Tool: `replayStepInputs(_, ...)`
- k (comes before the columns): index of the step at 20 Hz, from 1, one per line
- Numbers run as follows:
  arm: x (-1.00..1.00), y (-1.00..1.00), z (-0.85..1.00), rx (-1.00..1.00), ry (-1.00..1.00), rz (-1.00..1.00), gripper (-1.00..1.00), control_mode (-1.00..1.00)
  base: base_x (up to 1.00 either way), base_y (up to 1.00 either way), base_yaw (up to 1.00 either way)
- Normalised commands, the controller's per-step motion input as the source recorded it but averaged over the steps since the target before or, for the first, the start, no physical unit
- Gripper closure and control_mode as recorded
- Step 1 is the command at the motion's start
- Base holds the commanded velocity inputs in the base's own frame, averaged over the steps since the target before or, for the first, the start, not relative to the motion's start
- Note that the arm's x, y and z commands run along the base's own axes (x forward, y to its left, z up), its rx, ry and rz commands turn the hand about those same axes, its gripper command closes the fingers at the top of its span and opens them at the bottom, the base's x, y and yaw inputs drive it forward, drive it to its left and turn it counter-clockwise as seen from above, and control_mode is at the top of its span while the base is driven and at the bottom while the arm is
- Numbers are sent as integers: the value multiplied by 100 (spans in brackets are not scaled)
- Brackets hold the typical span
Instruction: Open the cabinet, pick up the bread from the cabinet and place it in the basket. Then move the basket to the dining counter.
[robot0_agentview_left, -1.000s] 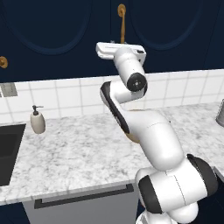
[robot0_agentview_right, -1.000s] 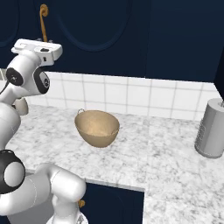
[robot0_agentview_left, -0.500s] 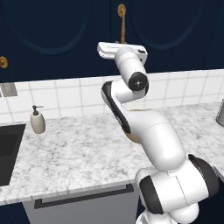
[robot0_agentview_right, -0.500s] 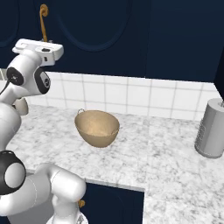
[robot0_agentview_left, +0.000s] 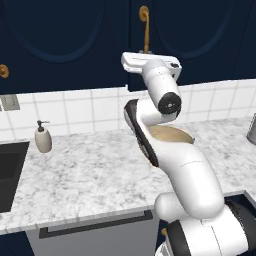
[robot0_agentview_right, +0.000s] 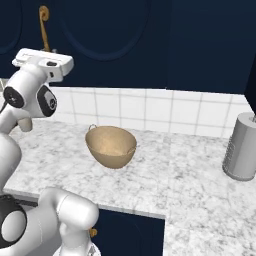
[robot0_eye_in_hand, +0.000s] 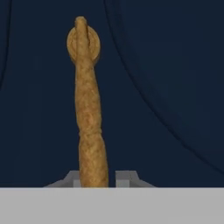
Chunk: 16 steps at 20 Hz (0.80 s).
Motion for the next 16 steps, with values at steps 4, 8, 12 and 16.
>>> replayStepInputs(4,-100,-46,13,0,1,-17,100,-100,0,0,0)
replayStepInputs(8,-100,-44,17,0,4,-23,100,-100,0,0,0)
replayStepInputs(12,-100,-46,18,0,5,-24,100,-100,0,0,0)
replayStepInputs(16,-82,-50,12,0,1,-14,100,-100,0,0,0)
